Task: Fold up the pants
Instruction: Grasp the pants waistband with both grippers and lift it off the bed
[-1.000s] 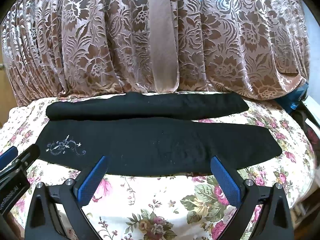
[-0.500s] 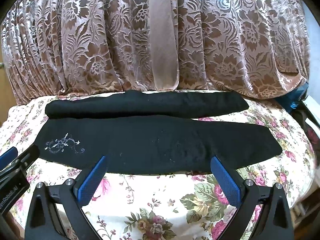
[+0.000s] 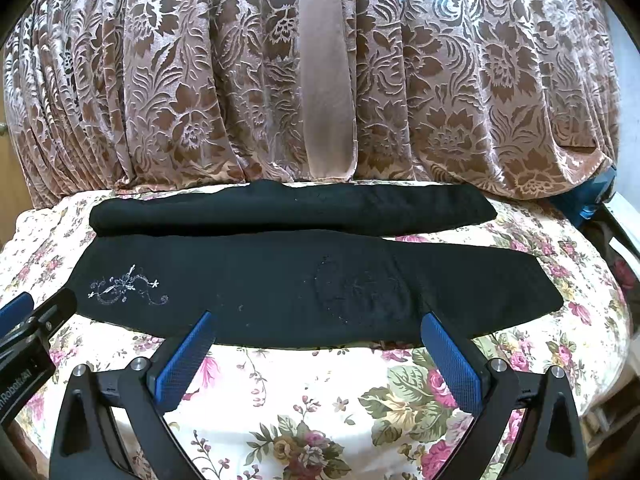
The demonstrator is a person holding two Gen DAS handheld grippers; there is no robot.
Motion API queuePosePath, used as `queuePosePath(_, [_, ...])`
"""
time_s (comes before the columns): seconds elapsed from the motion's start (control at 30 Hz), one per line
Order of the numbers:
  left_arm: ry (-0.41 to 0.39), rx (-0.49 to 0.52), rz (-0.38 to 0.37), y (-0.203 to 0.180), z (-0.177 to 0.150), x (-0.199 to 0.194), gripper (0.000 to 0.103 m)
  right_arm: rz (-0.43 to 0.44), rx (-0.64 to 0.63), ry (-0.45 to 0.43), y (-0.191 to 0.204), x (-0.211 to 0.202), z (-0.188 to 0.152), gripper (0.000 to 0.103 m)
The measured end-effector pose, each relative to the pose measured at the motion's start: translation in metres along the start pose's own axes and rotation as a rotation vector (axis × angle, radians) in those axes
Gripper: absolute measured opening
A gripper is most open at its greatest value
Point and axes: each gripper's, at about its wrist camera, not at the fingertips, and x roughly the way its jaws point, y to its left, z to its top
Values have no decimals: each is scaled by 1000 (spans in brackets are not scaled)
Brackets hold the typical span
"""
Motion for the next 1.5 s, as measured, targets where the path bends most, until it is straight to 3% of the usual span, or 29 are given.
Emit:
queuePosePath(0.17, [18,-10,-32,3,-1,1,73,1,2,2,0,0,0,103])
queuePosePath(0.27, [47,-39,-71,8,-3,7,79,4,5,14,-2,2,-1,103])
queuePosePath(0.47, [158,-127,-145,24,-14,29,80,33,4,40,-4,9,-7,103])
queuePosePath(0.63, [204,-195,-211,57,-25,48,80,165,26,90,-10,22,-16,103])
queuePosePath(0.7, [224,-251,-190,77,-27,58,86,279,75,127,-21,32,-22,103])
queuePosePath(0.8, [247,-376,-185,119,-29,76,87,461,212,203,-49,51,-34,103])
queuePosePath(0.83, [256,-406,-184,129,-29,82,87,488,251,215,-56,56,-39,103])
queuePosePath(0.9, [276,-457,-164,150,-28,96,97,526,336,259,-78,71,-50,103])
queuePosePath(1.0, [284,-483,-139,168,-26,113,98,553,438,316,-104,86,-62,103])
queuePosePath(1.1, [322,-570,-152,185,-24,137,88,582,527,345,-124,97,-71,96])
queuePosePath(1.33, [303,-702,-156,210,-18,169,62,636,655,370,-129,132,-67,82])
queuePosePath(1.43, [320,-728,-176,214,-12,182,51,629,695,387,-126,151,-60,67])
queuePosePath(1.47, [331,-722,-189,214,-10,187,43,623,700,391,-126,158,-59,63])
queuePosePath(1.5, [335,-715,-189,212,-8,188,26,618,709,394,-125,166,-57,59])
